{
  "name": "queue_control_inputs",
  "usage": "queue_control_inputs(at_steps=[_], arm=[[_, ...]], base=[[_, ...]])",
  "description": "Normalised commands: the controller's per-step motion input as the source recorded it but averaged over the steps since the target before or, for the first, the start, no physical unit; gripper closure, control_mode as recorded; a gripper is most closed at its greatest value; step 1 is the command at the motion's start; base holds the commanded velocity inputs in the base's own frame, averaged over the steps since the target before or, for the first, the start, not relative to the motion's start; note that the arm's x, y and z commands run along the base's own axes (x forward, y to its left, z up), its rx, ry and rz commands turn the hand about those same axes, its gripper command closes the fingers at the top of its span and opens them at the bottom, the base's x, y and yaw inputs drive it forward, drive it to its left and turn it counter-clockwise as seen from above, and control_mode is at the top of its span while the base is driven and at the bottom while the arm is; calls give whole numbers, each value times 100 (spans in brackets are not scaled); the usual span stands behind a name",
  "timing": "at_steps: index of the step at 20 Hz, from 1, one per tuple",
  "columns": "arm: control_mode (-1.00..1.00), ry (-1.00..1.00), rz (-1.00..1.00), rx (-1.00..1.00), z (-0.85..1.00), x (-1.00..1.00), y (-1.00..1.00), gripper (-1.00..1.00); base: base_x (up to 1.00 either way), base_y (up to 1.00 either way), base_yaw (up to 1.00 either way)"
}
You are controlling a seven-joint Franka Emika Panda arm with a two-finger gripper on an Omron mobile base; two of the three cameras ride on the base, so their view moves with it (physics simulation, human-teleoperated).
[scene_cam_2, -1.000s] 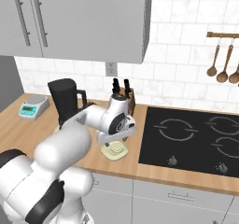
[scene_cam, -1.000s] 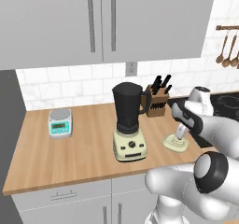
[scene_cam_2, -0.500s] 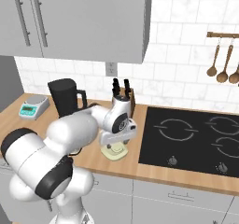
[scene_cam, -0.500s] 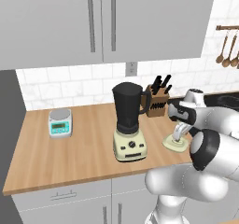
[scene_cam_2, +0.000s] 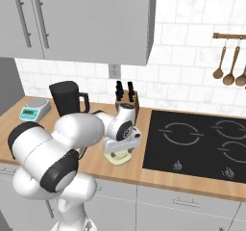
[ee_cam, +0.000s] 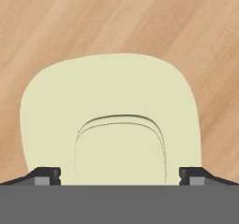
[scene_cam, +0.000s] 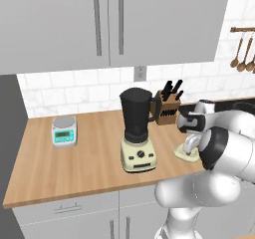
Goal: Close the lid blender by securely placing the lid on top.
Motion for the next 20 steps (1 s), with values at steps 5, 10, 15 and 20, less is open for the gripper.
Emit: queue_control_inputs(at_steps=[5,10,15,20], arm=[[-100,0,0,-2,-13,0,0,-100],[-100,0,0,0,-1,0,0,100],[-100,0,0,0,0,0,0,100],[-100,-15,0,0,15,-22,0,100]], base=[[0,0,0],[0,0,0],[0,0,0],[0,0,0]])
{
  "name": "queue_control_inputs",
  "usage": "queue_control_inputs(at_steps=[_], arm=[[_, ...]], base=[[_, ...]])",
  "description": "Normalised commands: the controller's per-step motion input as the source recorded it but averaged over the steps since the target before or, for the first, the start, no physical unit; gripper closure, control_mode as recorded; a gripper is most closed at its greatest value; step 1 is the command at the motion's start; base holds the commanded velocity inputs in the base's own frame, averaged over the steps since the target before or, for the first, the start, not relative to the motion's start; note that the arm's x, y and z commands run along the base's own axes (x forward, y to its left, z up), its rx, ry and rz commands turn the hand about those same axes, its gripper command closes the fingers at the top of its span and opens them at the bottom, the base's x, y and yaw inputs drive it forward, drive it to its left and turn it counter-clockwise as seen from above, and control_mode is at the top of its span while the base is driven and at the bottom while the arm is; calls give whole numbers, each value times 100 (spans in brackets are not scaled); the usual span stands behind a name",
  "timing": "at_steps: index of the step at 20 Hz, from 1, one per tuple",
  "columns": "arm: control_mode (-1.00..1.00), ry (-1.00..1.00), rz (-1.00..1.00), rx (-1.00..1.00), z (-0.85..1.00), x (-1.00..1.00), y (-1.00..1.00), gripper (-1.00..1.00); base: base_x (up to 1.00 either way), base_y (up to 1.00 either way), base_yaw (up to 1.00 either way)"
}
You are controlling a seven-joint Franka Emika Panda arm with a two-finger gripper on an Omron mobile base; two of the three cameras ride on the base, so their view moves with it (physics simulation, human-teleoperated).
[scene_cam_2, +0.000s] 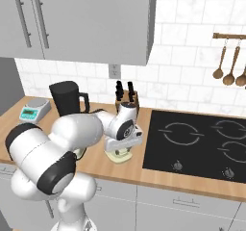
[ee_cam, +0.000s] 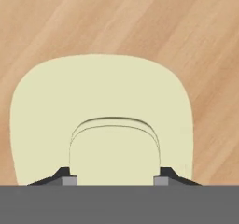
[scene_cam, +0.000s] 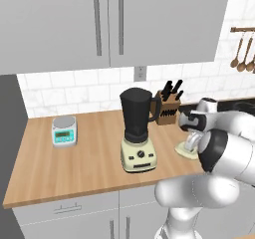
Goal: Close the lid blender by securely placing the lid on top.
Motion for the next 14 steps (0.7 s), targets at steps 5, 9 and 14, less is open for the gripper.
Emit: queue_control_inputs(at_steps=[5,9,14], arm=[[-100,-51,1,2,92,-60,0,100],[-100,-55,0,4,100,-46,0,100],[-100,-46,0,1,100,-17,2,100]], base=[[0,0,0],[0,0,0],[0,0,0]])
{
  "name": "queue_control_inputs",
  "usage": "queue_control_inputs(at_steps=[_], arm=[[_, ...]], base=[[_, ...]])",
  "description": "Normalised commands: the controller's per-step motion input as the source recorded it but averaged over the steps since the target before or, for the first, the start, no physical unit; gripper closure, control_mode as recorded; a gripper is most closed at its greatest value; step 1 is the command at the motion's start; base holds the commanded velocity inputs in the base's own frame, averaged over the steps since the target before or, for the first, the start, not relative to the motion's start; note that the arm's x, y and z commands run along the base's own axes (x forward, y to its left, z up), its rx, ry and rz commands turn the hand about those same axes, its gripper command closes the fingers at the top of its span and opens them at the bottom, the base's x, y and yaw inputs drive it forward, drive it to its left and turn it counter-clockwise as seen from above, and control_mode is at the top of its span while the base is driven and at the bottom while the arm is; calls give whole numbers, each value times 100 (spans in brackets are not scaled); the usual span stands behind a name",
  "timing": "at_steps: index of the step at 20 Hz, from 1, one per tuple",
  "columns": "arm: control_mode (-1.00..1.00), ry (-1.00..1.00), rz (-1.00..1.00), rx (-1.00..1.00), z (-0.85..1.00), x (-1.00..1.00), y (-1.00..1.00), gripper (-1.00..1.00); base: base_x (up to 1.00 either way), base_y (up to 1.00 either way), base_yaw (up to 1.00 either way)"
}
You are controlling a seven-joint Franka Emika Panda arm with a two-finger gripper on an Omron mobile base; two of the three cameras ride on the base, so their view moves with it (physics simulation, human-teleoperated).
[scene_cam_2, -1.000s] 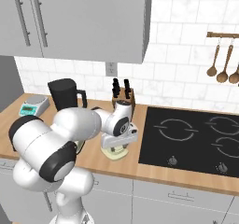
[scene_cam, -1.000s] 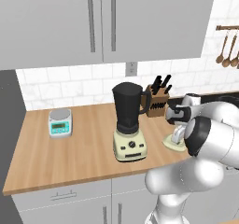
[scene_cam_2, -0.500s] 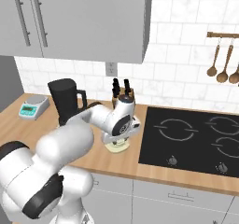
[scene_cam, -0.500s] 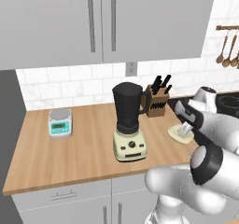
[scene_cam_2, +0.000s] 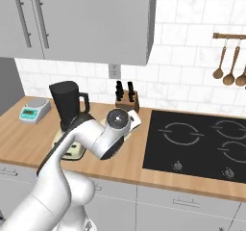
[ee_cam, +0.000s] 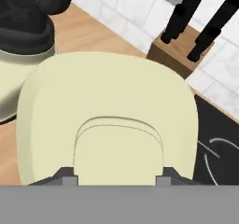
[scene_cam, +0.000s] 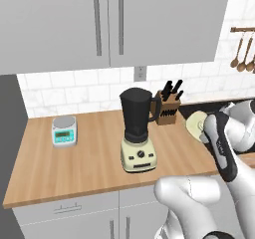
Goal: Close the lid blender by securely placing the lid on top.
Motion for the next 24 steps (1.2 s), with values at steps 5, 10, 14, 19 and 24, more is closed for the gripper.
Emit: queue_control_inputs(at_steps=[5,10,14,19,24], arm=[[-100,-19,-3,0,100,12,29,100],[-100,0,-1,0,100,39,42,100],[-100,11,0,-1,100,32,35,100],[-100,35,11,-1,97,29,51,100],[-100,22,13,-4,6,14,67,100]], base=[[0,0,0],[0,0,0],[0,0,0],[0,0,0],[0,0,0]])
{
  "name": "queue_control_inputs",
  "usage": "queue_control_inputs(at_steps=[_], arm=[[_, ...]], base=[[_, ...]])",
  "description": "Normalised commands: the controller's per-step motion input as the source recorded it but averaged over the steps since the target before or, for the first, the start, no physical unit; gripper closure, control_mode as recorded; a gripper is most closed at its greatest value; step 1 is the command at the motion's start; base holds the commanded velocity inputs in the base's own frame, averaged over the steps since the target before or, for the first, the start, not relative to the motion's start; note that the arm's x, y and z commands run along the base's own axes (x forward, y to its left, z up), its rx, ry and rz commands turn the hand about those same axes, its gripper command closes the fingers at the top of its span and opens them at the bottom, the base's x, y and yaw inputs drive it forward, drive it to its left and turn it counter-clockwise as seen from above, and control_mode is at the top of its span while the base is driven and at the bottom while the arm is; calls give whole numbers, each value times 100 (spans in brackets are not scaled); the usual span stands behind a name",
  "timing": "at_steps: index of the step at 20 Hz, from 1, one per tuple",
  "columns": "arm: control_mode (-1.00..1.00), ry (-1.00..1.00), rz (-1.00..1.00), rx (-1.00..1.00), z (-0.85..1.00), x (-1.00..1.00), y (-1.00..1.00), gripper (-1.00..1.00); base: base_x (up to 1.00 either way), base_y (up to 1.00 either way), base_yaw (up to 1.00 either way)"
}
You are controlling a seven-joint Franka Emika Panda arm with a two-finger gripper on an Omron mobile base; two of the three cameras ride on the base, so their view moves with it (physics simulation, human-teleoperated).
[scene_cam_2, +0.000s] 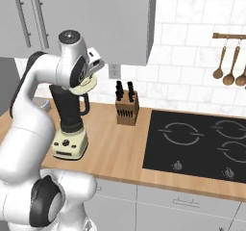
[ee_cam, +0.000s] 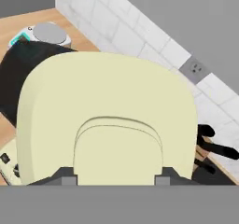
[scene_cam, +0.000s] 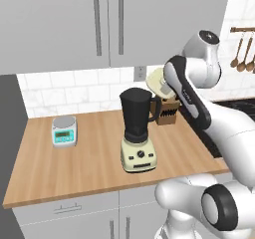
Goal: Close the lid blender by securely placing the lid on top.
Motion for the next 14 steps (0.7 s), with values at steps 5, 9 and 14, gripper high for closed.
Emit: queue_control_inputs(at_steps=[5,9,14], arm=[[-100,0,7,-5,-3,0,54,100],[-100,0,9,-8,0,0,50,100],[-100,1,11,-14,-1,0,44,100]], base=[[0,0,0],[0,0,0],[0,0,0]])
